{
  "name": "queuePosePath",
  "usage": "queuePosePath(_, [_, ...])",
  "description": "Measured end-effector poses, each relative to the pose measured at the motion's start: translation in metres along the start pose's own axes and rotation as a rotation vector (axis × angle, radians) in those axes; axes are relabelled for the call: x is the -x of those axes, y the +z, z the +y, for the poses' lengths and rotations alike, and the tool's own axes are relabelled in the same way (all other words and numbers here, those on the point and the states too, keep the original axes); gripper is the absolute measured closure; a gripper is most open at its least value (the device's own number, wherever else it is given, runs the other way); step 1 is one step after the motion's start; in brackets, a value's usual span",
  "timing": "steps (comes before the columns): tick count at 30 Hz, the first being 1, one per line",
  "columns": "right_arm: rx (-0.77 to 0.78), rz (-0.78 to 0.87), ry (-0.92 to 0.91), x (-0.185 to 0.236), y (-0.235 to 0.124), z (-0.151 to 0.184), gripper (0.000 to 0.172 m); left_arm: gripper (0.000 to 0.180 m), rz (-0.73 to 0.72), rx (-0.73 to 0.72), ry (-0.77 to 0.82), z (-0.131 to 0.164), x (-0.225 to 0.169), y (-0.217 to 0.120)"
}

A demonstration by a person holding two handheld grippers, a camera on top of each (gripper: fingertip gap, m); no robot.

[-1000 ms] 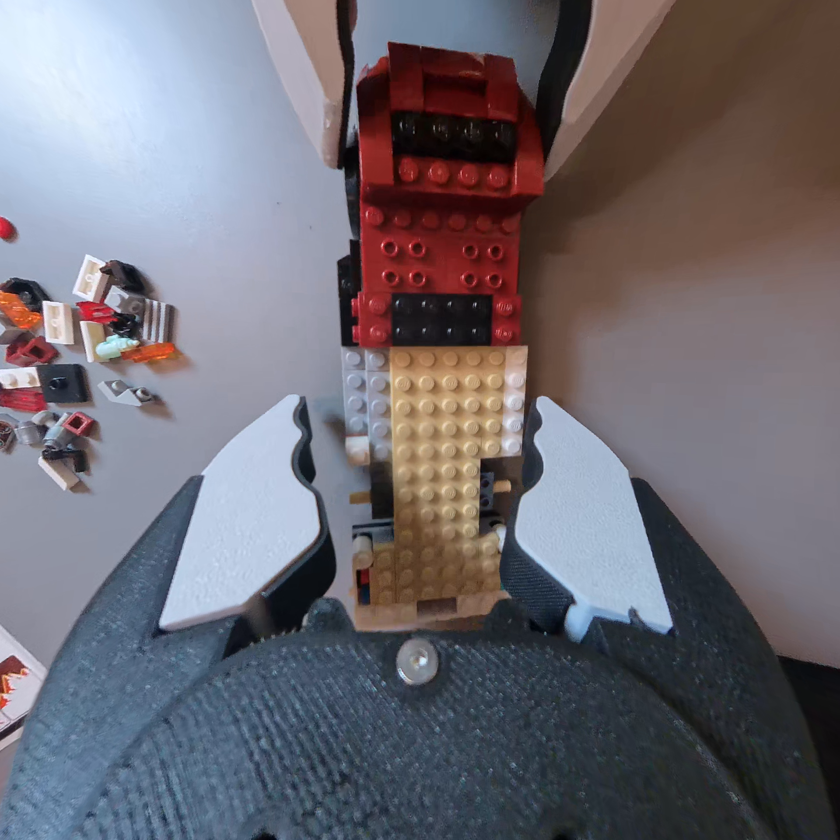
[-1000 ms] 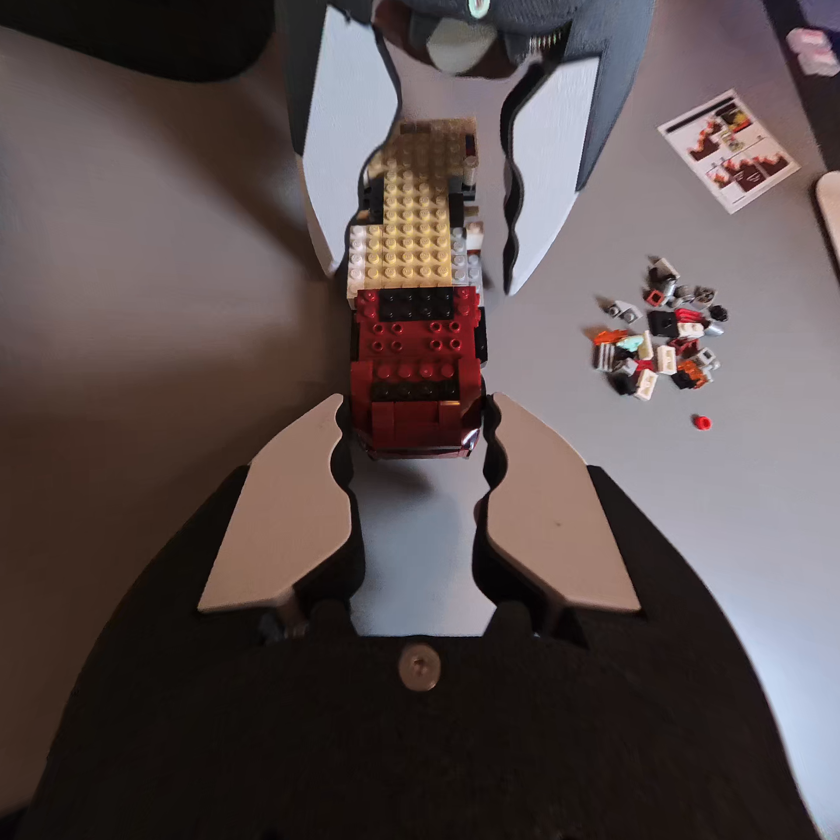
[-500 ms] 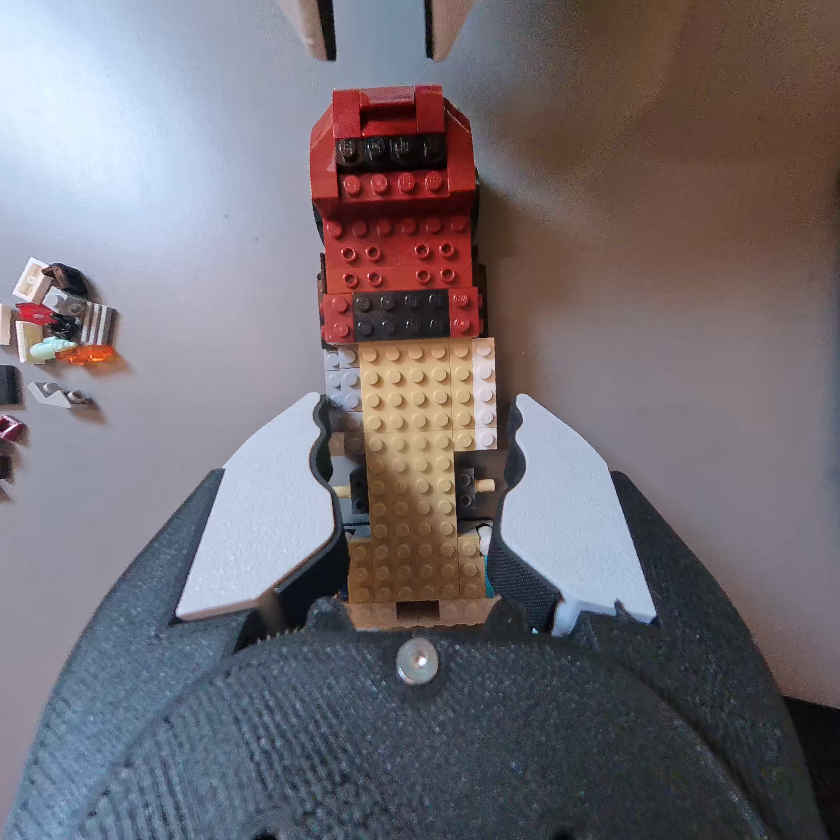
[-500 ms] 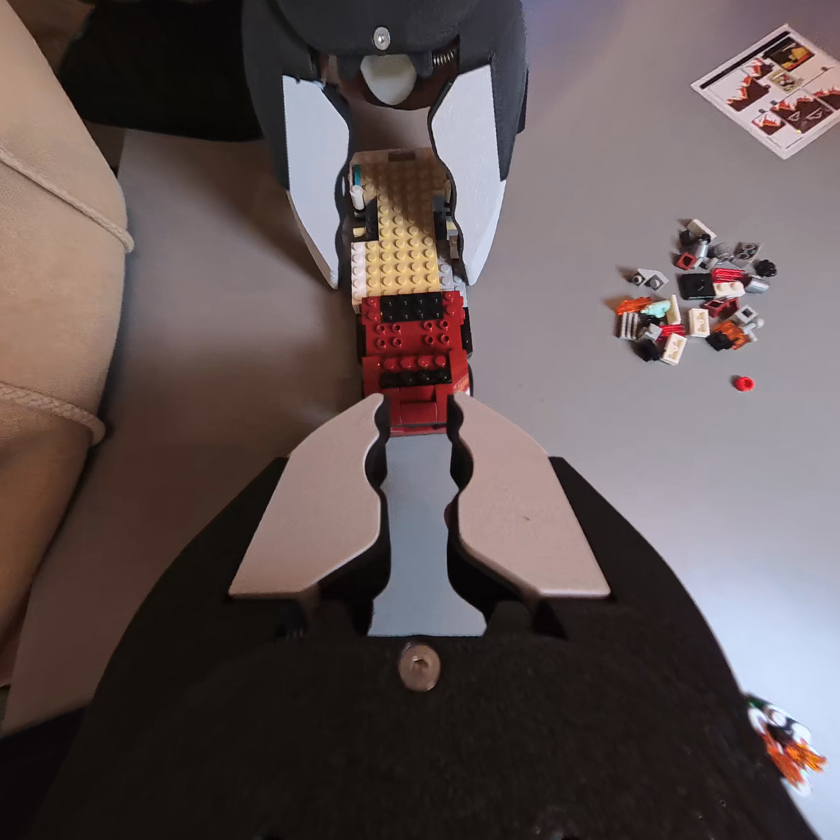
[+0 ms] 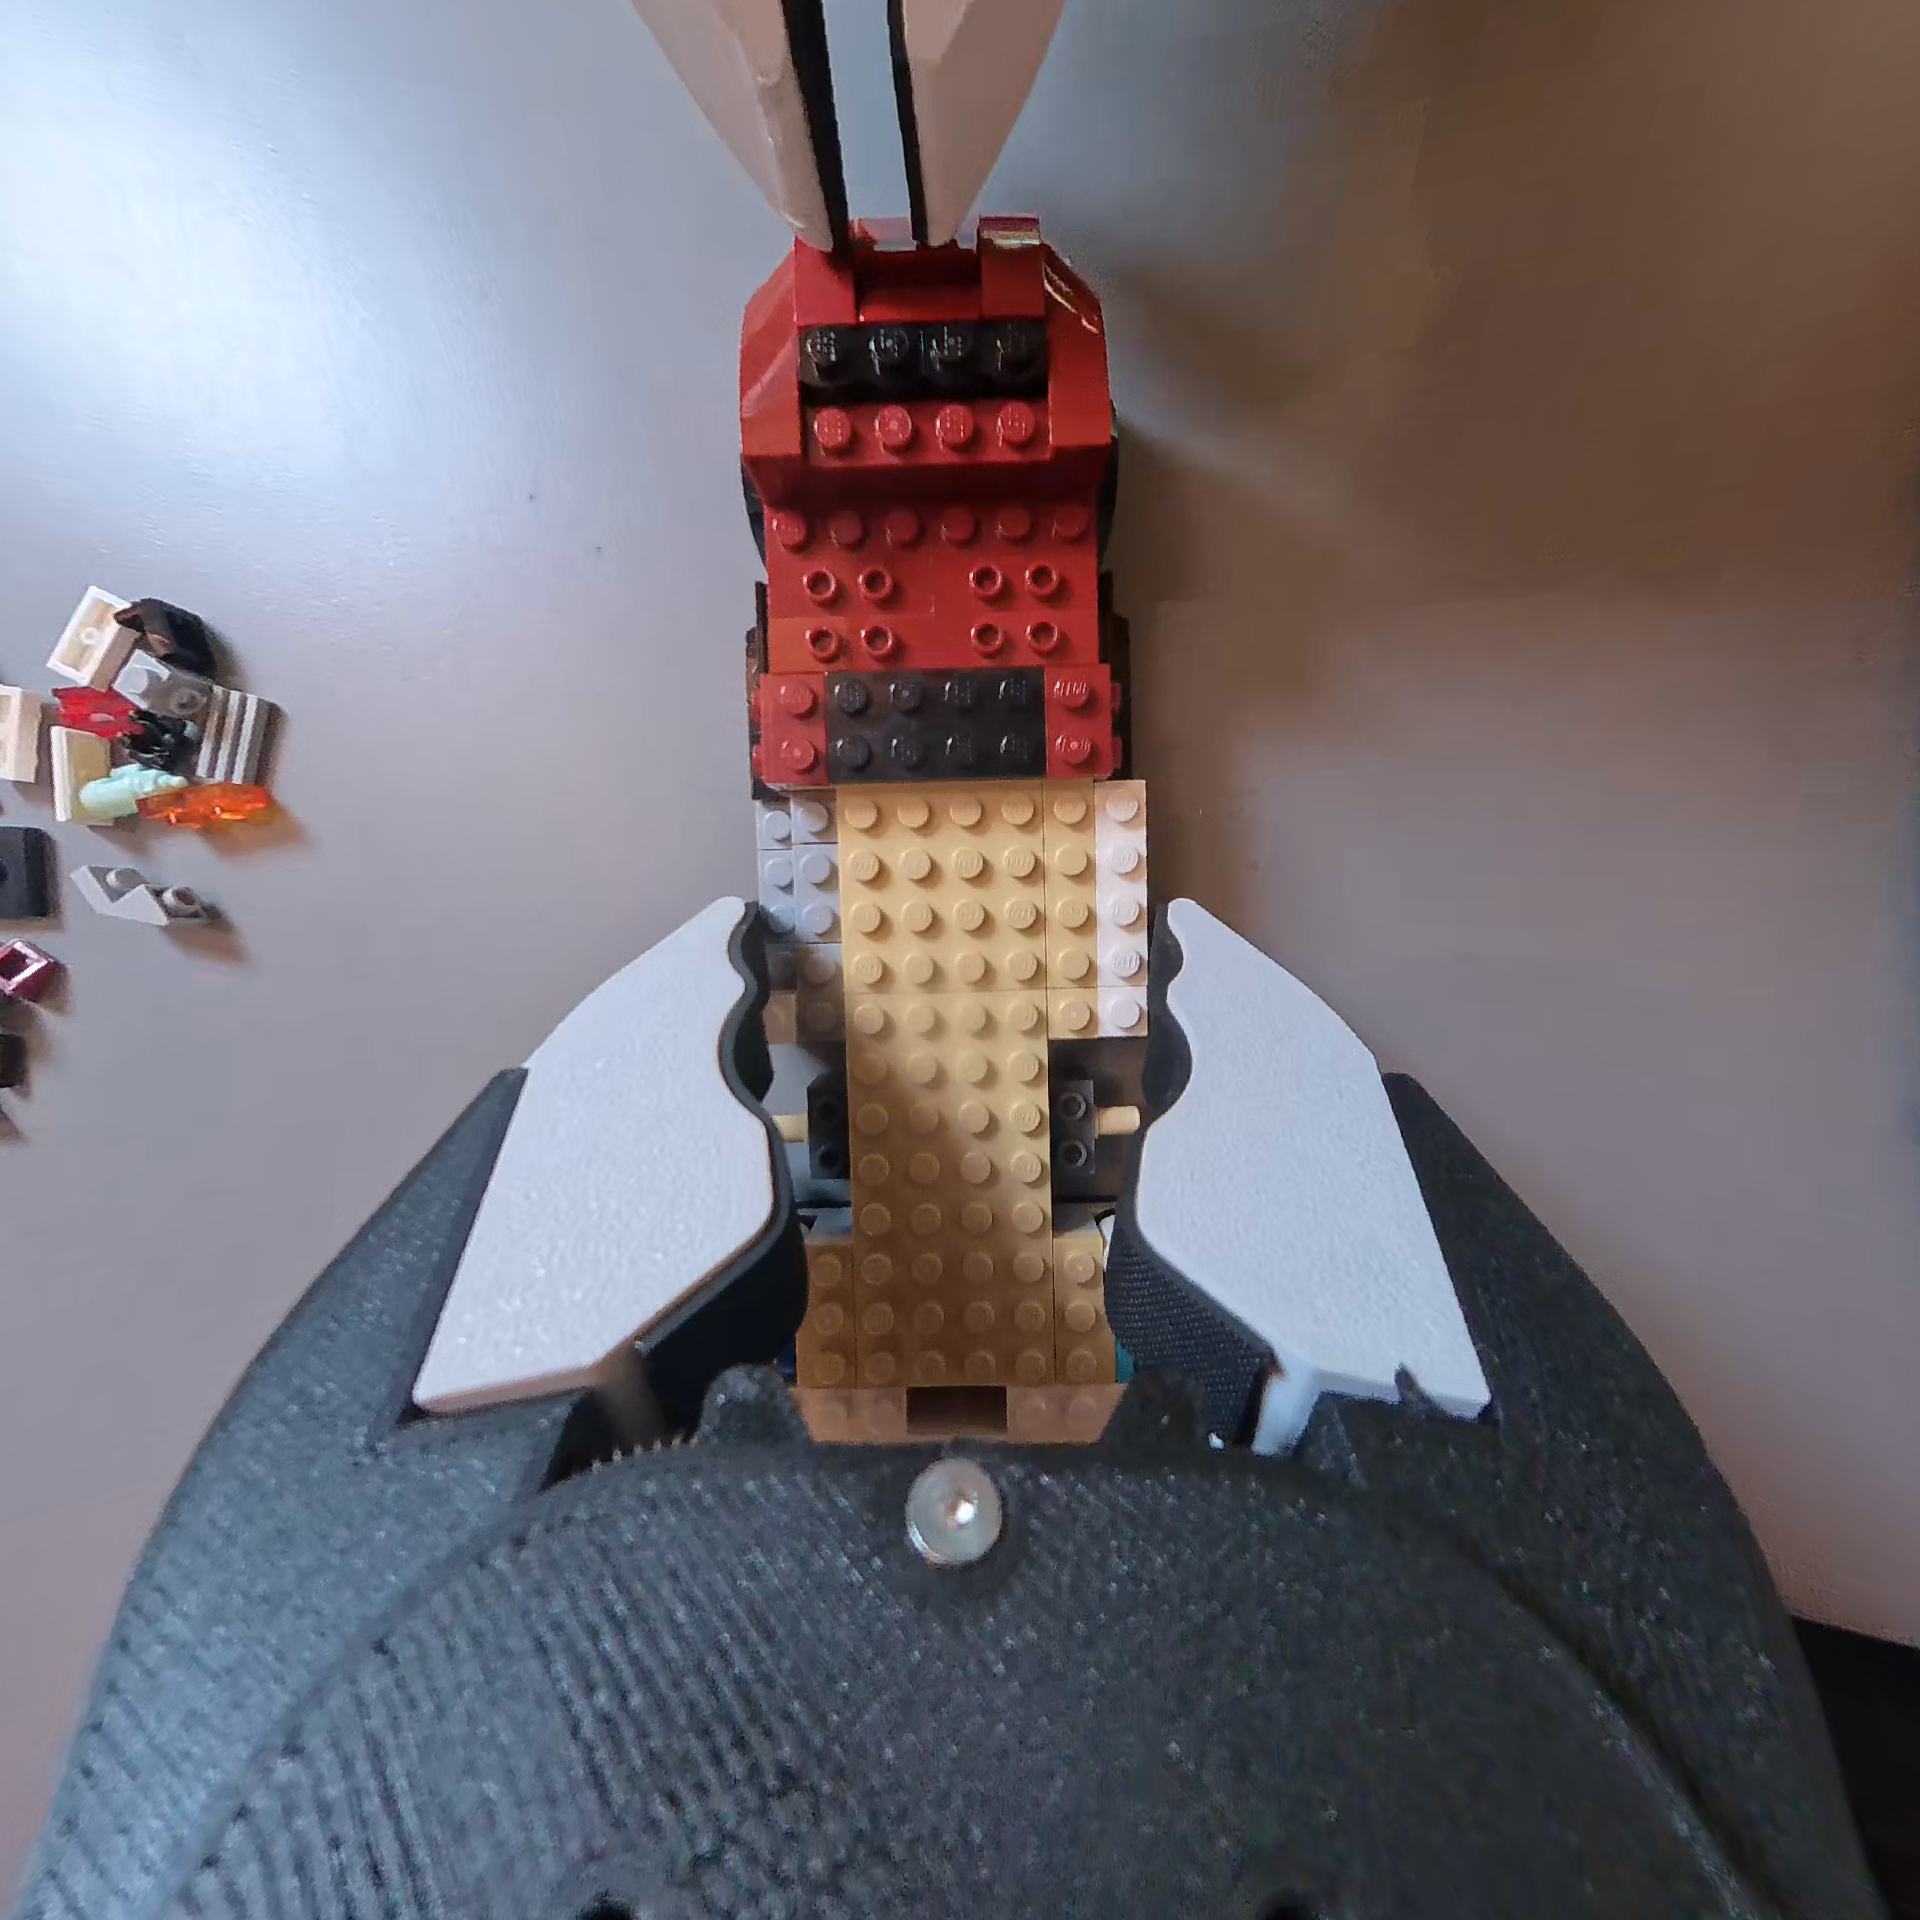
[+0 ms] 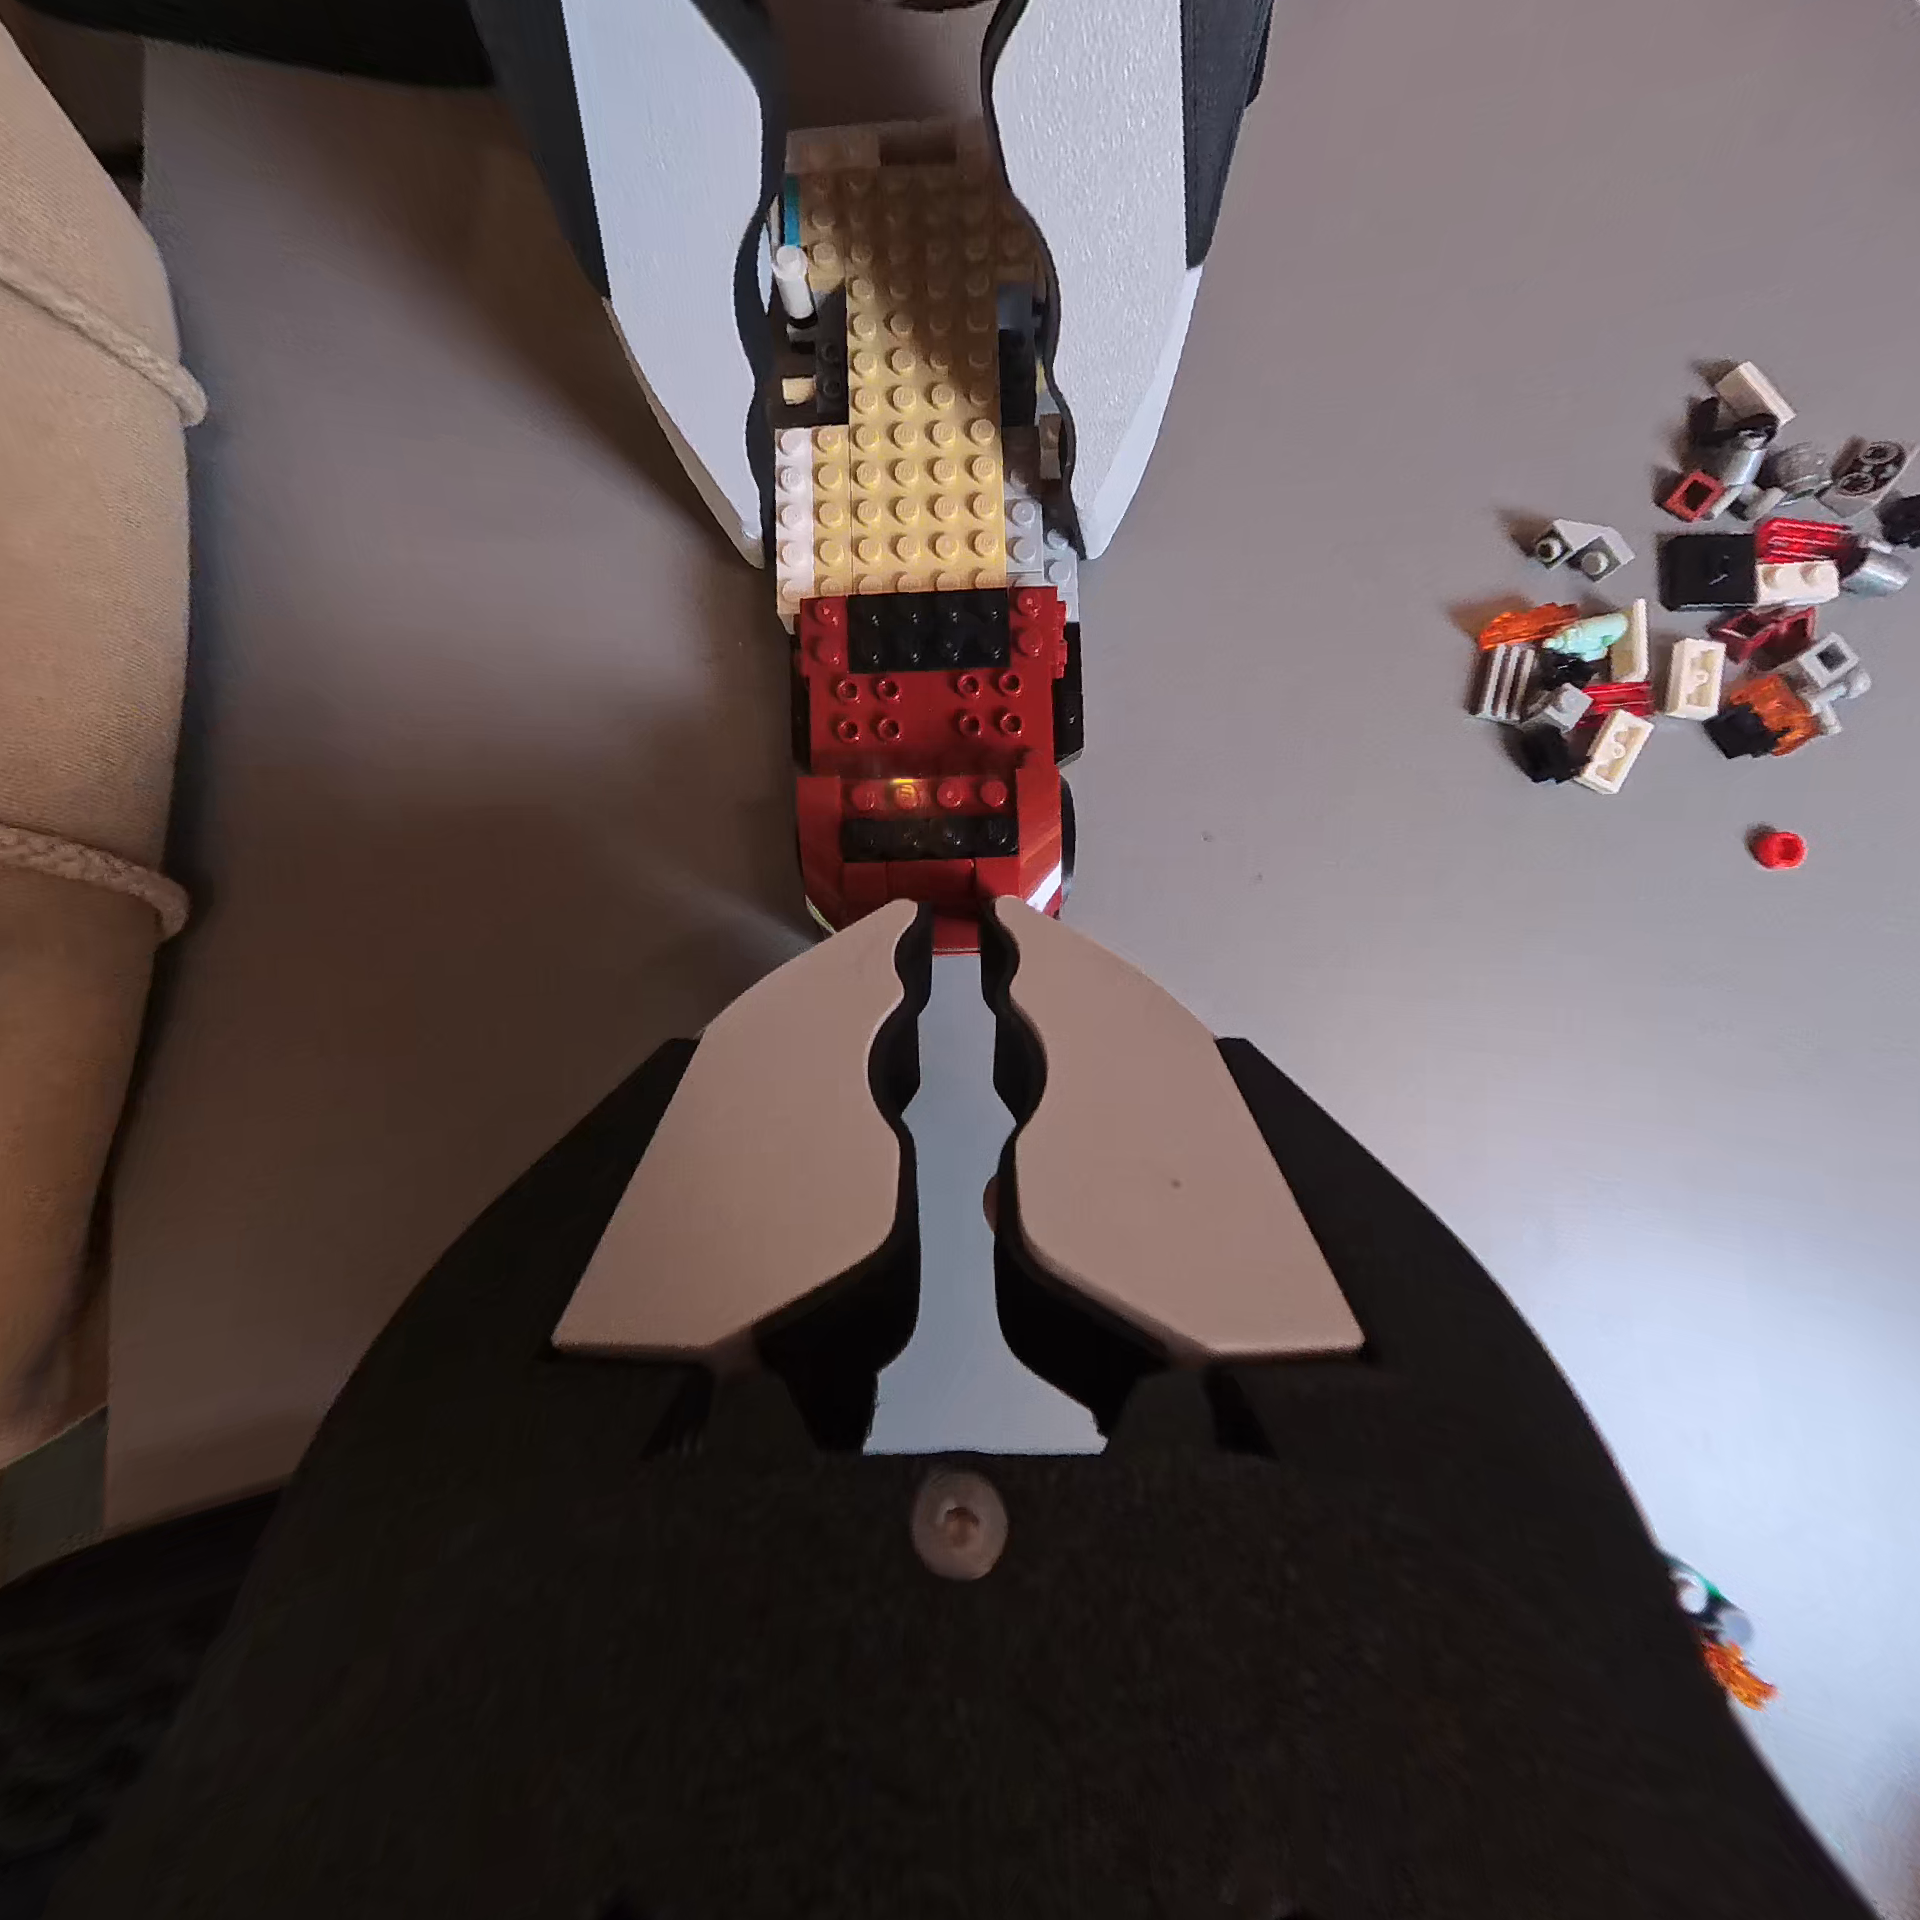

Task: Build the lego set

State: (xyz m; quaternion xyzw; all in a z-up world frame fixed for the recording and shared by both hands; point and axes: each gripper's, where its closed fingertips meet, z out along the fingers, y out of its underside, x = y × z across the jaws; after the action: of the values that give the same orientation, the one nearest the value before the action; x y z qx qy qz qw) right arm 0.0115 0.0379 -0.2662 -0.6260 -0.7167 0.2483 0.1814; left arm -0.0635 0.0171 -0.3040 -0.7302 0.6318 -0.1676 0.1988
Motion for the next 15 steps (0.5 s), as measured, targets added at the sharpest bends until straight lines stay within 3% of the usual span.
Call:
queuePosePath(7, [0.140,-0.029,-0.066,0.0002,0.0006,0.0005,0.163,0.110,-0.003,-0.004,-0.001,-0.0004,0.0000,0.0002])
queuePosePath(15, [0.193,-0.049,-0.063,-0.0006,0.0018,-0.0013,0.165,0.110,-0.001,-0.012,-0.002,-0.0011,0.0000,0.0007])
